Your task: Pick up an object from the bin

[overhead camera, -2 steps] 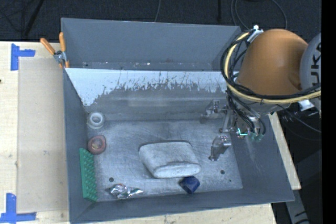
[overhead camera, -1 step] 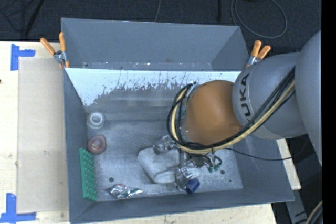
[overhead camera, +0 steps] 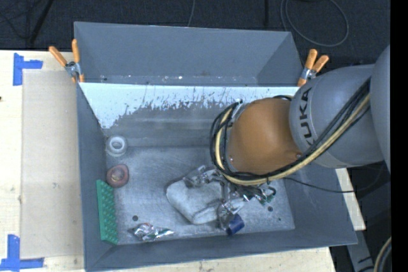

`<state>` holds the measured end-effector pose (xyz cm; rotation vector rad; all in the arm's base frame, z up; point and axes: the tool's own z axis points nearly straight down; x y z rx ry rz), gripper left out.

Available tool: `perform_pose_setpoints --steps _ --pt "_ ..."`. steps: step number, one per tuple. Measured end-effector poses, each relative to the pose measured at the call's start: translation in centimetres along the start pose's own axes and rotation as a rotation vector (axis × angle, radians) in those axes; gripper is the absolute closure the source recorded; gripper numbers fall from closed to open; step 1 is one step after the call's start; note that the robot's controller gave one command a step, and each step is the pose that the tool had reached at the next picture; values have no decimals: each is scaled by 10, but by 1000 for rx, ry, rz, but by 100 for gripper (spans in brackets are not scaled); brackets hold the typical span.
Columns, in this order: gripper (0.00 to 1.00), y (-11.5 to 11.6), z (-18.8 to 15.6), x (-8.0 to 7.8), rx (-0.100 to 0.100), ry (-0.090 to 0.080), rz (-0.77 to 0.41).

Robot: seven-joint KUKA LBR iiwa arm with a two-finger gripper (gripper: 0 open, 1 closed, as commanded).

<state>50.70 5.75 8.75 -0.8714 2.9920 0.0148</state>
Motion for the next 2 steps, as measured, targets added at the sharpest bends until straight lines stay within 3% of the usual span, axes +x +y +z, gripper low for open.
perform_pose_setpoints --steps 1,2 --pt "100 0 0 0 0 0 1" --pt "100 6 -133 -8 4 20 -68"
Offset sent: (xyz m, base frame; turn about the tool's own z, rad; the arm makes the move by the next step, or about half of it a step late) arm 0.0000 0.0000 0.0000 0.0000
